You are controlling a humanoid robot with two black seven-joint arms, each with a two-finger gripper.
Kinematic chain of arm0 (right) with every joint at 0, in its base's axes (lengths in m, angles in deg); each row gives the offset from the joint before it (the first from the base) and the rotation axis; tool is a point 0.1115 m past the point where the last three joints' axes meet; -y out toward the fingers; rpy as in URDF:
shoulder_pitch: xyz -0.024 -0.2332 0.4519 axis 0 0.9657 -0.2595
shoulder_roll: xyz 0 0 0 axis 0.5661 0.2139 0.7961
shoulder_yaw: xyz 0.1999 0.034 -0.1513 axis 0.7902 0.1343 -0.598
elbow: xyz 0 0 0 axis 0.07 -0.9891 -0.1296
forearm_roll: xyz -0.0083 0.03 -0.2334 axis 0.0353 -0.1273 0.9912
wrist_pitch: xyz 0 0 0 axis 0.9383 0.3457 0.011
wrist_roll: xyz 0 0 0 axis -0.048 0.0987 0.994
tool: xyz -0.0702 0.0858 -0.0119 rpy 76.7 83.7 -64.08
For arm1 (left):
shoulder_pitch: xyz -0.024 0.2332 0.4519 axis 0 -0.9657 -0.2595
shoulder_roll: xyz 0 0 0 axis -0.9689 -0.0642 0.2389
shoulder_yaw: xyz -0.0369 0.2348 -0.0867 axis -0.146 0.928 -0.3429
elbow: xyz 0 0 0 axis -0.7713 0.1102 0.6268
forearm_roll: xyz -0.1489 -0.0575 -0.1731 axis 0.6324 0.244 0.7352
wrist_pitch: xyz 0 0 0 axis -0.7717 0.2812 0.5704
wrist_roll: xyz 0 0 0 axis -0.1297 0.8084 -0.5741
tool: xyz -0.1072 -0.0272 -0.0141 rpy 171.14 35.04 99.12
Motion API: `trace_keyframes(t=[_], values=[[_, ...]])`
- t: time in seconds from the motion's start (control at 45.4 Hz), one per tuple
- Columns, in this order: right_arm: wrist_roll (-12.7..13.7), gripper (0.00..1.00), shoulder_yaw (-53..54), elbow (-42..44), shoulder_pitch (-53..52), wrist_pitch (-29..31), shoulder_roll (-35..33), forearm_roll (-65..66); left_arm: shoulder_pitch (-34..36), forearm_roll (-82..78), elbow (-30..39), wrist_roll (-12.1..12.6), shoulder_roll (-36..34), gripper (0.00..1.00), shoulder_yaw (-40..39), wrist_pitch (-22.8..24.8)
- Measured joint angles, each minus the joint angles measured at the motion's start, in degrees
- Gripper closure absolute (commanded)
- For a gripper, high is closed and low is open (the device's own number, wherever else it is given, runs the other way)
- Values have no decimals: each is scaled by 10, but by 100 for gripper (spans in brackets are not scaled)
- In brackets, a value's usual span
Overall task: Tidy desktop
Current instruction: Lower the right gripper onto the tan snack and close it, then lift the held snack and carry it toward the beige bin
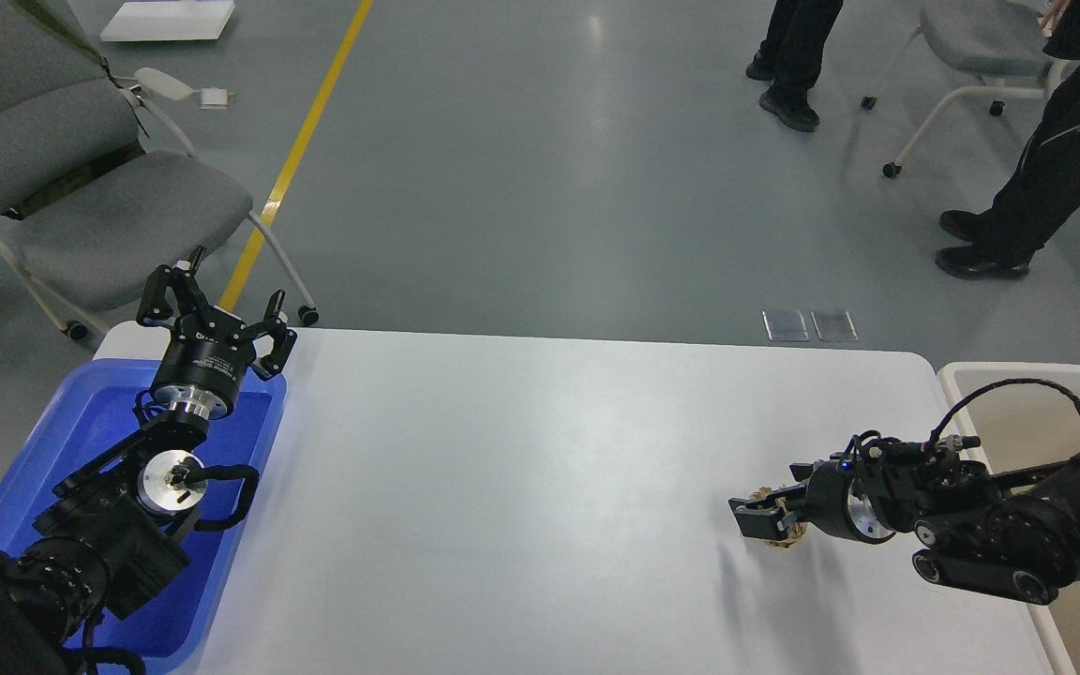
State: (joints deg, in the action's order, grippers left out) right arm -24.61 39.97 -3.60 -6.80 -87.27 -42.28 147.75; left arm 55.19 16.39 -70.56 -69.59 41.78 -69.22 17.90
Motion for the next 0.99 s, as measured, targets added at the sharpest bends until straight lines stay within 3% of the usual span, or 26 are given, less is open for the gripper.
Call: trace_keyframes(t=[0.639,0.705,0.794,0.816,0.926,0.992], values=[[-23,1,-3,68,46,-22,36,3,0,0,0,0,0,0,0,0],[-25,5,-3,72,47,-22,37,1,0,0,0,0,0,0,0,0],[-26,21,-2,80,48,-23,38,0,0,0,0,0,0,0,0,0],[-27,29,-2,81,48,-24,38,-1,0,0,0,0,0,0,0,0],[-28,100,-5,85,48,-29,38,0,0,0,0,0,0,0,0,0],[-31,100,-10,85,46,-31,36,2,0,0,0,0,0,0,0,0]])
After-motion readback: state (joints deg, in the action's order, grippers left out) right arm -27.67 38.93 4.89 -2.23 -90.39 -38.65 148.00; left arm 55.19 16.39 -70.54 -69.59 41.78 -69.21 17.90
